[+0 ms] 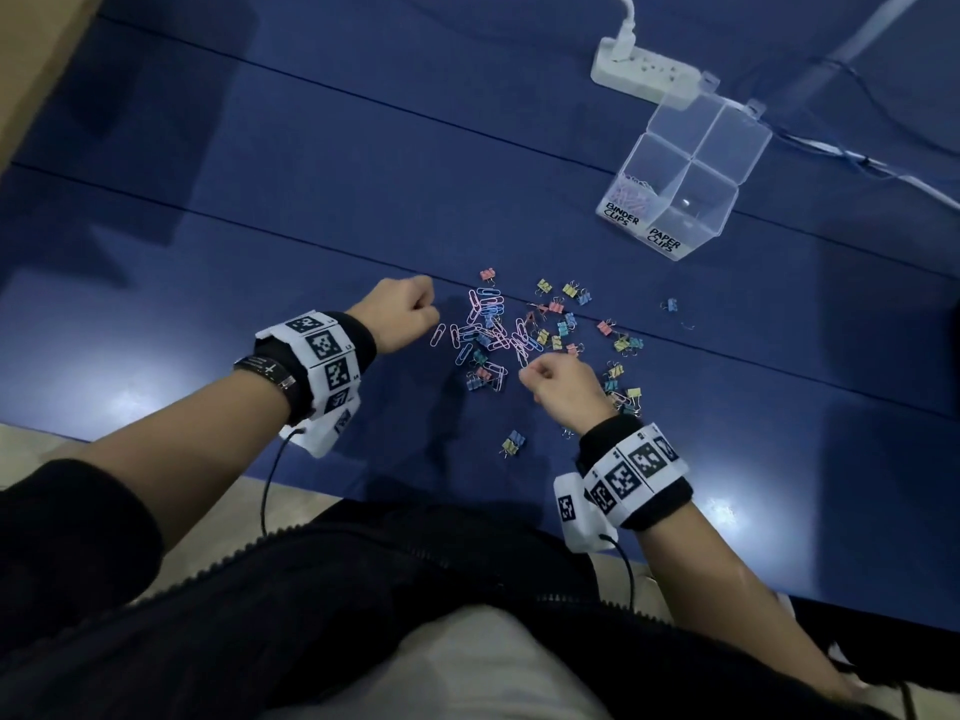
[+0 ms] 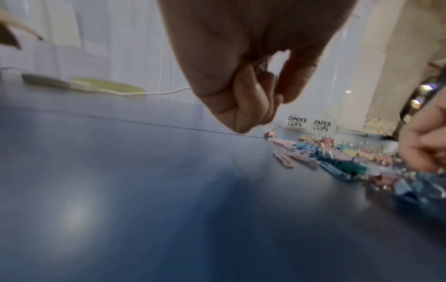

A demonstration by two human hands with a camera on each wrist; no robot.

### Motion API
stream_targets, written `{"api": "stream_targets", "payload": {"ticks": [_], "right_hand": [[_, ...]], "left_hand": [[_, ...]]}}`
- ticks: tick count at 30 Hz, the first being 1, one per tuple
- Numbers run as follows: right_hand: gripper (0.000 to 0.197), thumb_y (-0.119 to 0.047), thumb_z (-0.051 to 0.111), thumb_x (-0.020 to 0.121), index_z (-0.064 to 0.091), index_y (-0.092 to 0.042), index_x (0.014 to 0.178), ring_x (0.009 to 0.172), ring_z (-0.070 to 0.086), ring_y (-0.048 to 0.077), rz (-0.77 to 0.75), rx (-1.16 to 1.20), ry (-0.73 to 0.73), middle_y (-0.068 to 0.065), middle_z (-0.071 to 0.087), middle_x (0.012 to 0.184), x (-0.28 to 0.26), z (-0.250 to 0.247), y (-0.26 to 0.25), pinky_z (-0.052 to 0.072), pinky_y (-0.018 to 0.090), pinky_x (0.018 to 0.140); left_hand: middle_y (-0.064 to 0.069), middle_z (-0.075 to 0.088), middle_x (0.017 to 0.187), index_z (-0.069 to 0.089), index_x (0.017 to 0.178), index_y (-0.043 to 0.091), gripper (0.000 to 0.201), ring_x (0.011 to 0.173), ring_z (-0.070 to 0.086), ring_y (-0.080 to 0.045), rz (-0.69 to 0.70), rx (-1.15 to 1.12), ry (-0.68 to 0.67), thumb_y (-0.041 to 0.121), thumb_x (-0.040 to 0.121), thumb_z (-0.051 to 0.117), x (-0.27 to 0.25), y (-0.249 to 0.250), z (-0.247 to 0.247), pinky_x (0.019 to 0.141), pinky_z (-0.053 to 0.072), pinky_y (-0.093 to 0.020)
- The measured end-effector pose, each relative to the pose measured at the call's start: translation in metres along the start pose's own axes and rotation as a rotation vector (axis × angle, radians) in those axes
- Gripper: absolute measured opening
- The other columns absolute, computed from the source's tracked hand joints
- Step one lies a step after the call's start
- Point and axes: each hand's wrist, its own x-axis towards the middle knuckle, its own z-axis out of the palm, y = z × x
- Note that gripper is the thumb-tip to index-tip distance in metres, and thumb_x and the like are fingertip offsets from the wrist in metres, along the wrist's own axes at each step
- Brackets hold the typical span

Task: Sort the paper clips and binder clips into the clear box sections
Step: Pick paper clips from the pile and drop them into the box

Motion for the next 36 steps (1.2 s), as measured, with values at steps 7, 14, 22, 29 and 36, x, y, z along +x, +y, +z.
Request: {"api": "stream_targets", "payload": {"ticks": [7, 14, 22, 29, 36], "right_hand": [[0.024, -0.025, 0.061, 0.086, 0.061, -0.003, 0.079, 0.077, 0.051, 0.019, -0.008, -0.053, 0.017, 0.008, 0.056, 0.083, 0.002, 0.013, -0.006, 0.037, 0.025, 0.070], [0.015, -0.013, 0.068, 0.081, 0.056, -0.005, 0.075, 0.079, 0.050, 0.023, -0.009, -0.090, 0.047, 0.009, 0.053, 0.086, 0.007, 0.019, -0.008, 0.042, 0.030, 0.073], [0.011, -0.007, 0.055, 0.084, 0.064, -0.002, 0.080, 0.094, 0.057, 0.027, -0.051, -0.137, 0.074, 0.015, 0.063, 0.096, 0.007, 0.019, -0.008, 0.046, 0.030, 0.080], [0.027, -0.008, 0.057, 0.077, 0.043, -0.017, 0.055, 0.079, 0.053, 0.023, -0.015, -0.079, 0.076, 0.010, 0.056, 0.084, 0.014, 0.022, -0.005, 0.047, 0.031, 0.074], [0.026, -0.011, 0.064, 0.075, 0.053, -0.018, 0.053, 0.056, 0.046, 0.009, 0.045, 0.094, 0.065, -0.004, 0.052, 0.056, 0.014, -0.031, 0.012, 0.036, 0.021, 0.053]], "left_hand": [[0.000, 0.047, 0.070, 0.053, 0.090, 0.013, 0.023, 0.066, 0.043, -0.021, -0.009, -0.102, -0.018, 0.002, 0.092, 0.032, -0.001, 0.009, 0.001, 0.056, 0.032, -0.027], [-0.018, 0.059, 0.116, 0.046, 0.118, 0.004, 0.029, 0.094, 0.052, -0.027, -0.063, 0.094, -0.144, 0.024, 0.098, 0.042, 0.002, 0.008, 0.013, 0.083, 0.041, -0.034], [-0.006, 0.060, 0.101, 0.036, 0.116, 0.009, 0.023, 0.079, 0.047, -0.023, -0.047, 0.293, -0.125, 0.006, 0.095, 0.043, 0.000, 0.005, 0.025, 0.070, 0.041, -0.035], [-0.013, 0.052, 0.089, 0.035, 0.092, 0.009, 0.016, 0.079, 0.047, -0.026, -0.044, 0.192, -0.100, 0.022, 0.098, 0.041, 0.000, 0.012, 0.017, 0.068, 0.036, -0.034], [0.001, 0.042, 0.069, 0.037, 0.087, 0.012, 0.008, 0.070, 0.041, -0.021, -0.013, -0.099, 0.037, 0.009, 0.094, 0.035, 0.005, 0.013, 0.005, 0.056, 0.028, -0.029]]}}
